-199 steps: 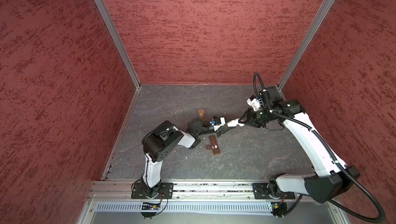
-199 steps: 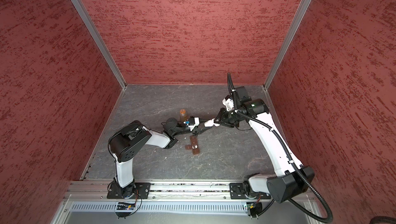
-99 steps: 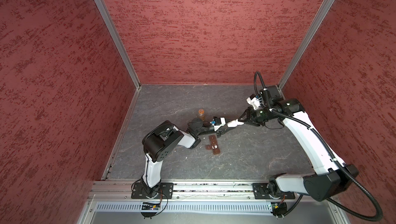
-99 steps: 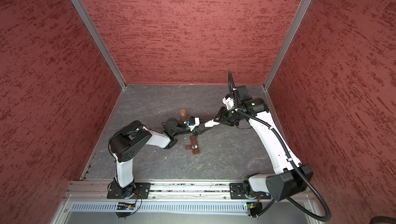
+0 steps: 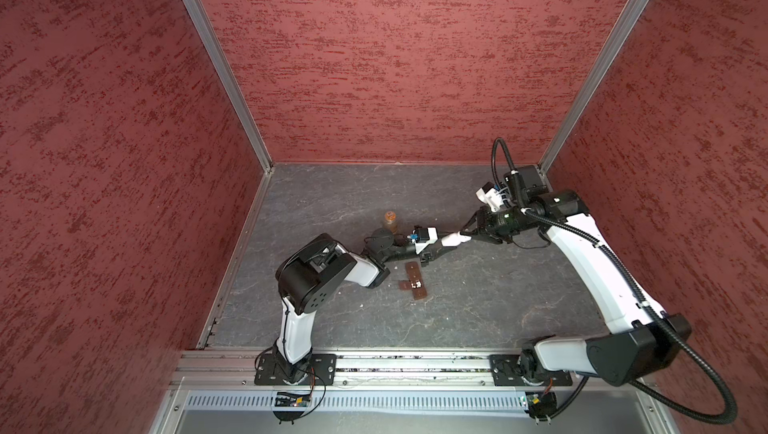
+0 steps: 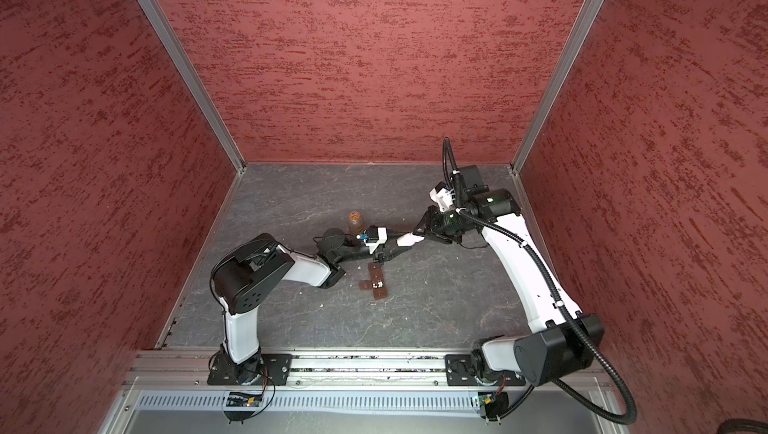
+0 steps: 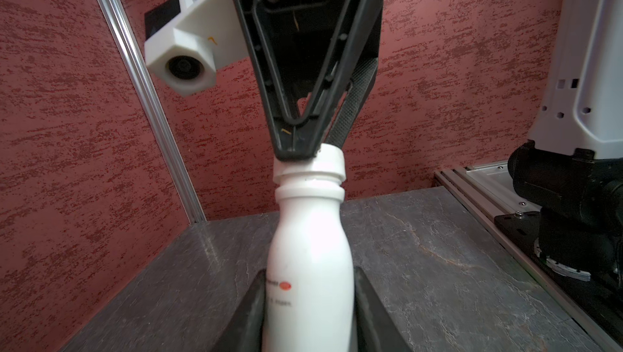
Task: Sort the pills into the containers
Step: 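Twist the white cap onto the bottle with the right gripper while the left holds it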
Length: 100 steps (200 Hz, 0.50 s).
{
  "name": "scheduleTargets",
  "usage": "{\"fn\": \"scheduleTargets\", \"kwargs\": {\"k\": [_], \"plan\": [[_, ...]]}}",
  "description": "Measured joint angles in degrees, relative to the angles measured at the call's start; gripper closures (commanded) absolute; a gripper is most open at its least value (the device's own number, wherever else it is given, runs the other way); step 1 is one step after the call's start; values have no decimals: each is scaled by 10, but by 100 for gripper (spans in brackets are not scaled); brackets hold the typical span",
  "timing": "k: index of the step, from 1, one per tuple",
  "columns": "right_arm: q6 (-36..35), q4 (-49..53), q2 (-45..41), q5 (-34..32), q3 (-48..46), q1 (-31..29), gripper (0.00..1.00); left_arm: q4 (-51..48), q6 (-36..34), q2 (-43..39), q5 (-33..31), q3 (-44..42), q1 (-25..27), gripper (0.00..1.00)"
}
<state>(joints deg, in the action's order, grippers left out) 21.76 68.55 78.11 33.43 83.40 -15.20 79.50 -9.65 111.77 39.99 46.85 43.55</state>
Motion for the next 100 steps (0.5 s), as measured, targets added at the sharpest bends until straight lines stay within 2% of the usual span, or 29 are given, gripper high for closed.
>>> {"fn": "scheduleTargets", "kwargs": {"k": [65, 100], "plan": [[-5, 1, 10, 7, 0, 4, 72, -12, 2, 0, 0, 1, -1, 100], [69, -27, -2, 6, -22, 5, 72, -16, 0, 0, -12, 2, -1, 100]]}}
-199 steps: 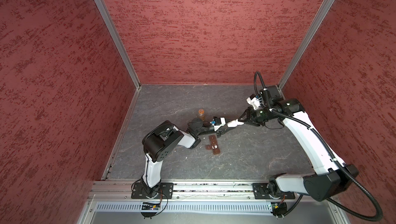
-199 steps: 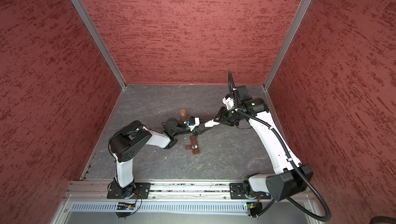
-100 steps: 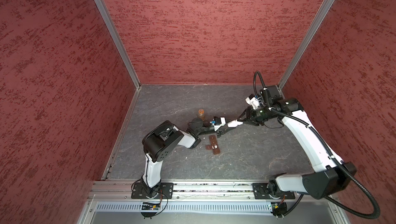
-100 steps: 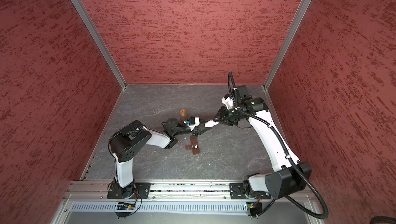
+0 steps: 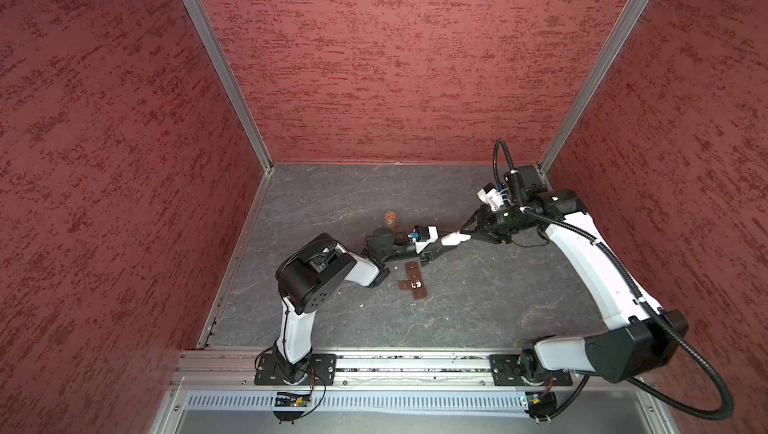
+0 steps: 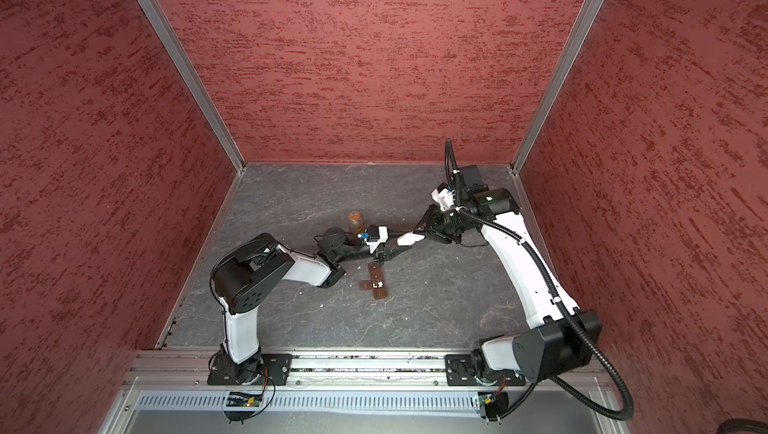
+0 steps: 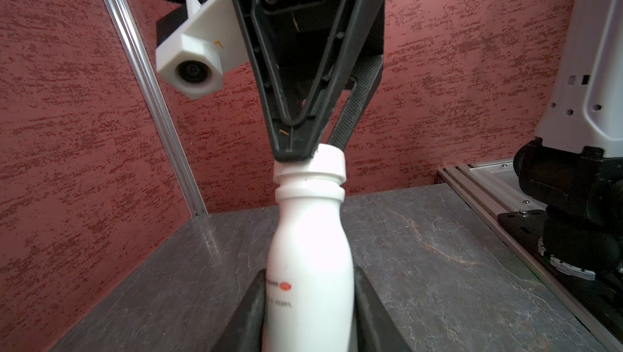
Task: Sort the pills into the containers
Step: 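Twist the white cap onto the bottle with the right gripper while the left holds it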
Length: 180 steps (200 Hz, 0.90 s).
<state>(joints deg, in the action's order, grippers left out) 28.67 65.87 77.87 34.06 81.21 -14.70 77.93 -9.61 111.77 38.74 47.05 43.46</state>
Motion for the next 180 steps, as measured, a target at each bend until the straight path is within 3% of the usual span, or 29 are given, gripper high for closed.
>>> {"fn": "scheduleTargets", "kwargs": {"k": [64, 180], "plan": [[114, -49, -45, -7, -53, 1, 66, -5, -3, 0, -3, 0, 6, 100], [103, -23, -40, -29, -36, 0, 62, -3, -6, 0, -12, 0, 14, 100]]}}
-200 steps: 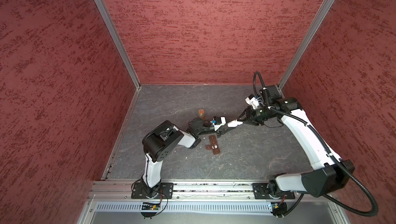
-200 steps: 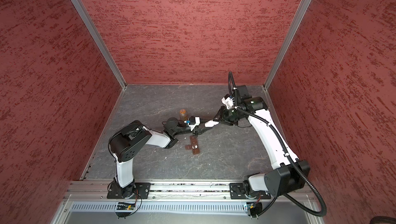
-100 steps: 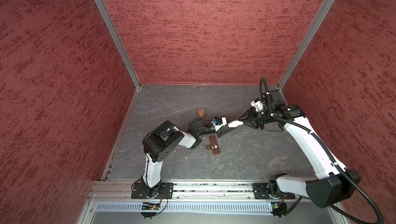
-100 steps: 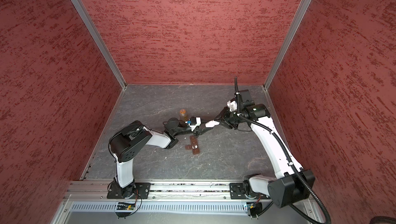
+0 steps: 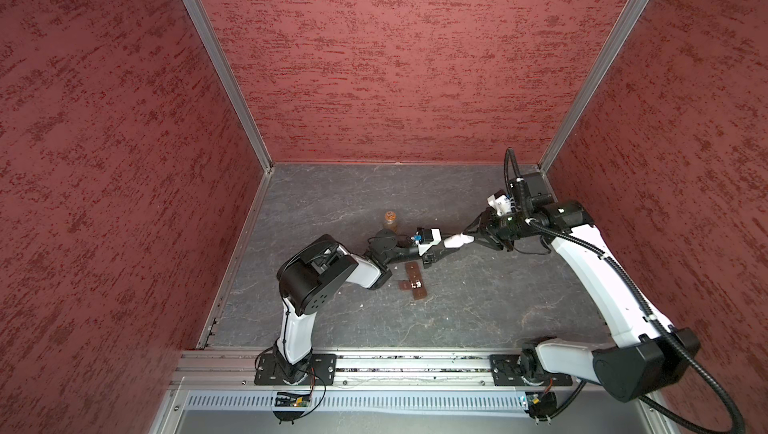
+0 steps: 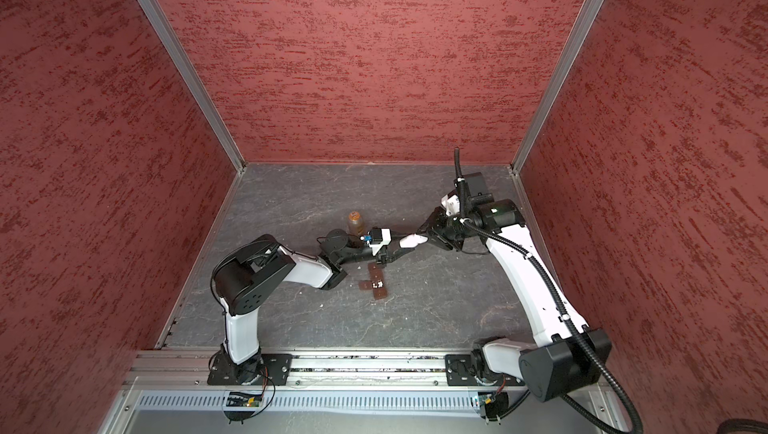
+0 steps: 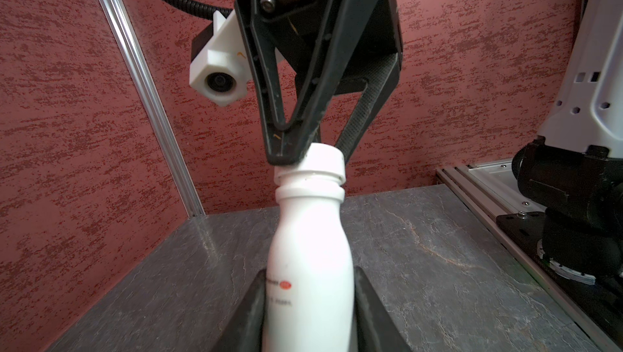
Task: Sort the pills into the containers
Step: 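Twist the white cap onto the bottle with the right gripper while the left holds it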
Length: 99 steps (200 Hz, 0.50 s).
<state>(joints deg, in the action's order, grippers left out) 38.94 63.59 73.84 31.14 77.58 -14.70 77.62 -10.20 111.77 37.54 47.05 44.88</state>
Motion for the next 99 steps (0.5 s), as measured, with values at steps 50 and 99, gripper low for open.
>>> {"fn": "scheduleTargets", "kwargs": {"k": [50, 99], "plan": [[-7, 1, 3, -4, 0, 0, 61, 1, -2, 0, 0, 0, 2, 100], [-16, 11, 4, -8, 14, 0, 56, 9, -2, 0, 0, 4, 2, 100]]}}
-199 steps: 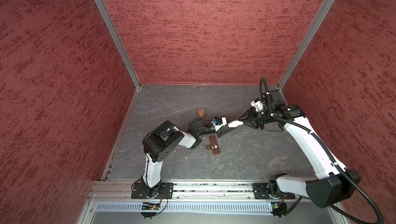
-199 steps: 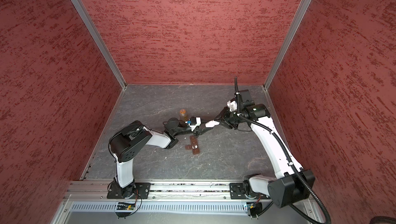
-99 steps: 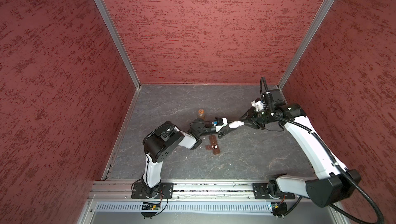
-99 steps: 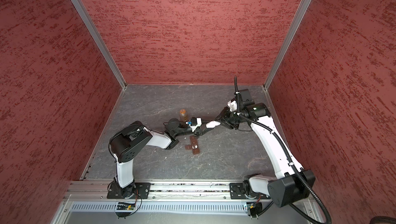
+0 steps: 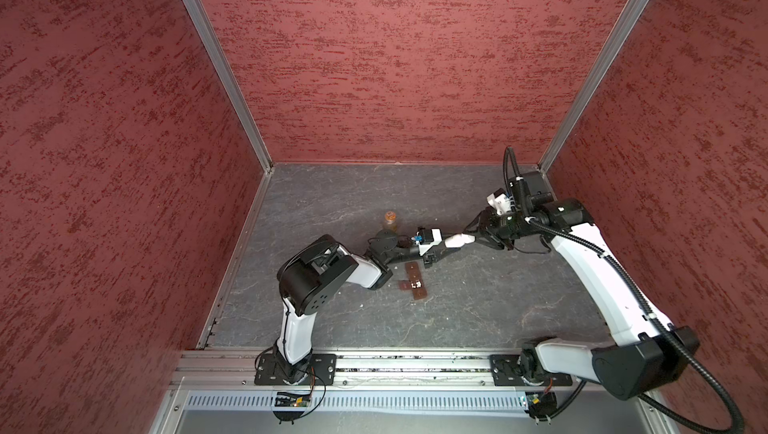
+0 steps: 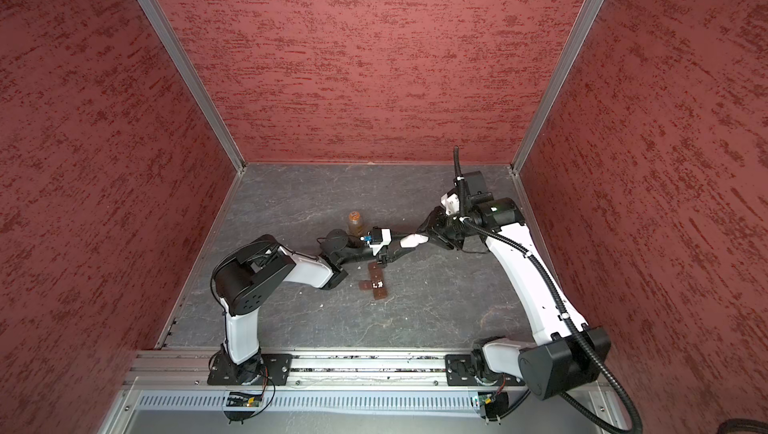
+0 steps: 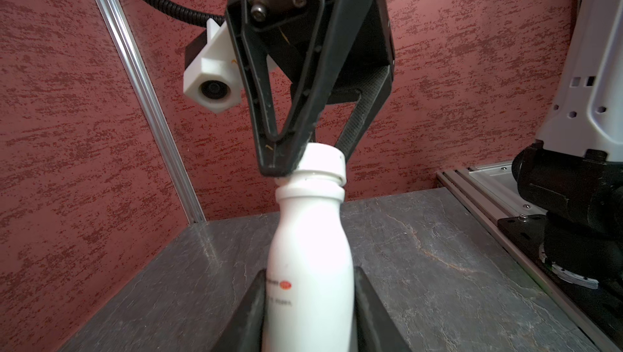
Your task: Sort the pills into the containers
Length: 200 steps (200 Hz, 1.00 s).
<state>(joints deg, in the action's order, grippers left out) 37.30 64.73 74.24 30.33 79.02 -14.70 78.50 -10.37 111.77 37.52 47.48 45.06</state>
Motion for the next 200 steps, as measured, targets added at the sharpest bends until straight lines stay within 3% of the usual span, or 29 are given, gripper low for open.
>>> {"fn": "scheduleTargets", "kwargs": {"k": [200], "plan": [[-39, 26, 13, -5, 43, -1, 50, 13, 0, 7, -1, 10, 3, 100]]}}
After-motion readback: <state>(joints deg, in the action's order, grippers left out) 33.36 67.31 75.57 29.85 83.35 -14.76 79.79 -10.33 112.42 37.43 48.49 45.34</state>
